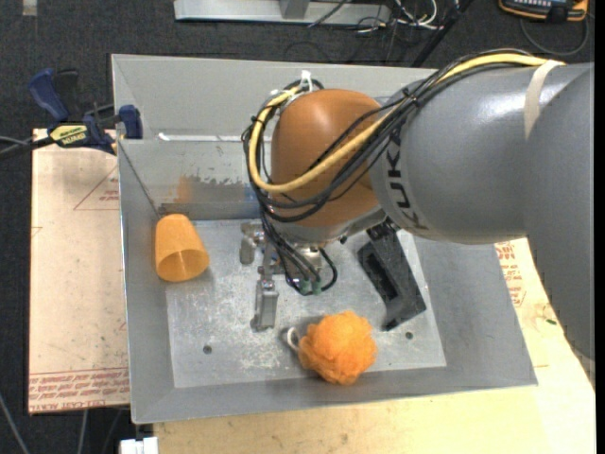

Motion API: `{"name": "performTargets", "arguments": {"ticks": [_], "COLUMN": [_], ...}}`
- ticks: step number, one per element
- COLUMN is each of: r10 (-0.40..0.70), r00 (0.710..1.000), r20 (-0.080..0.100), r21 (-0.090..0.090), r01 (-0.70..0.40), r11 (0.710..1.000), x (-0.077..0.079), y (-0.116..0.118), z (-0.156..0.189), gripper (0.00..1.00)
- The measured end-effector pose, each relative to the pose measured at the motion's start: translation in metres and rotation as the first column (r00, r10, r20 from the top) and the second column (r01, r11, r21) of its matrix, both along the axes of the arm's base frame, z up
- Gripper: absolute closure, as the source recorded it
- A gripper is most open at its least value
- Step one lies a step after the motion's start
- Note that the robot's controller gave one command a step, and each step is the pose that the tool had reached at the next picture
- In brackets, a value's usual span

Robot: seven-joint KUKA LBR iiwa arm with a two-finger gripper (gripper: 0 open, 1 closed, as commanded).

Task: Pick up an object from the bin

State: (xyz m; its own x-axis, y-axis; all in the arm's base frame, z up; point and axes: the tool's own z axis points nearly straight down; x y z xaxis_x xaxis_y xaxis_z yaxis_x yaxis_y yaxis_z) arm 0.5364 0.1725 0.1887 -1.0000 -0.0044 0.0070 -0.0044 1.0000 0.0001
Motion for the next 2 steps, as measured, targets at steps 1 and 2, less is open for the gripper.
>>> {"name": "performTargets", "arguments": {"ticks": [1,2], "r10": [-0.002,0.031], "r00": [1.000,0.999], "r20": [0.003,0.005], "r21": [0.000,0.001], "r01": [0.002,-0.031], "r11": [1.000,1.000], "x": [0.000,0.015], "y": [-0.001,-0.002], "z": [0.003,0.009], "gripper": [0.00,0.00]}}
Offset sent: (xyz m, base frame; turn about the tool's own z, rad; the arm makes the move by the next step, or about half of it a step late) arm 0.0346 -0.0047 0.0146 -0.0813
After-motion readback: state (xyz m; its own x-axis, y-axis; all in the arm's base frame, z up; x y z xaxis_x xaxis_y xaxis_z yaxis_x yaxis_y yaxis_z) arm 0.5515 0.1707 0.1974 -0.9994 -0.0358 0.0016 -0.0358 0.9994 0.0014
